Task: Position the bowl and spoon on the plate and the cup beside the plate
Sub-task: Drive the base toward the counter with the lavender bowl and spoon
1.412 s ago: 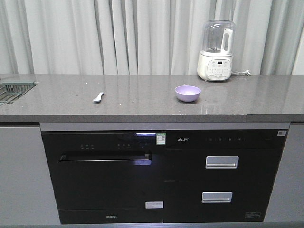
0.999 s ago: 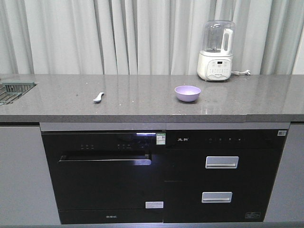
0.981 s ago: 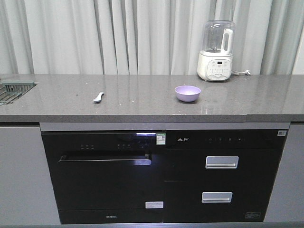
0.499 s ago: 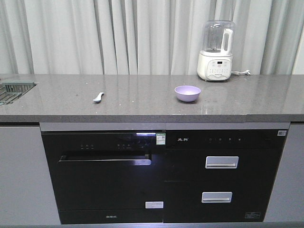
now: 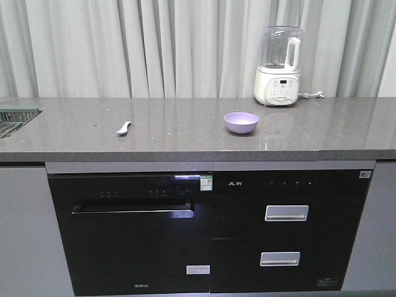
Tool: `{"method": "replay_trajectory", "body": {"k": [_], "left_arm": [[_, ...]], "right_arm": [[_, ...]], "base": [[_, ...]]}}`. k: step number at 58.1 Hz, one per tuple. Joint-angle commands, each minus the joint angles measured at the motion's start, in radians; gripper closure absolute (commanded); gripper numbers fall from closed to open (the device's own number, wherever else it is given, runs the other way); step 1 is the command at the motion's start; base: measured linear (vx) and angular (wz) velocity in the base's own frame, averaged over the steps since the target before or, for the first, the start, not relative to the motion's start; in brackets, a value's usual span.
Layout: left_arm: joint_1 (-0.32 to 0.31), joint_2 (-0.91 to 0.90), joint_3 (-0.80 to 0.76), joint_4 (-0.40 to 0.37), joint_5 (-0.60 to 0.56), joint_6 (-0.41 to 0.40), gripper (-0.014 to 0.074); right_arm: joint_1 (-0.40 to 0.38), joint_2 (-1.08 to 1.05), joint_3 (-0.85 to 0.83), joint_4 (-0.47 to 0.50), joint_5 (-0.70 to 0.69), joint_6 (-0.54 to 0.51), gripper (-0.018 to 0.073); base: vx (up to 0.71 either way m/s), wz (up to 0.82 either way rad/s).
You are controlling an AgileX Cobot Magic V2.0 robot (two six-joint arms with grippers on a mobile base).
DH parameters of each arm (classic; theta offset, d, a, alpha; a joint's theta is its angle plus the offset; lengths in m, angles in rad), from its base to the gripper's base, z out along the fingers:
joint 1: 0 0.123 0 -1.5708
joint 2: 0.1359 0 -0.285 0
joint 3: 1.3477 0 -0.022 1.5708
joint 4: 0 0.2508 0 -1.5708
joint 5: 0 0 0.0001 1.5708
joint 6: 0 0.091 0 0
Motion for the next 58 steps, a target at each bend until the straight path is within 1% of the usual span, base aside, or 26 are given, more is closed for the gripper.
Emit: {"method": "replay_trajectory", "body": {"k": [1,37,58], "left_arm": [[0.003,-0.014,0.026,-0.012,-0.085,-0.002,0.0602],[0.003,-0.014,0.026,-0.012,-0.085,-0.002,0.0602],[0.003,-0.014,0.026,-0.012,-0.085,-0.002,0.0602]], "right_arm": [[-0.006,-0.020,0.018,-0.006,-0.085,-0.004,0.0568],[-0.006,-0.020,0.018,-0.006,-0.086,-0.004,0.0568],[-0.006,-0.020,0.018,-0.006,-0.086,-0.004,0.0568]], "base": [[0.08,-0.03],[0.14,0.03],[0.15,-0.08]]}}
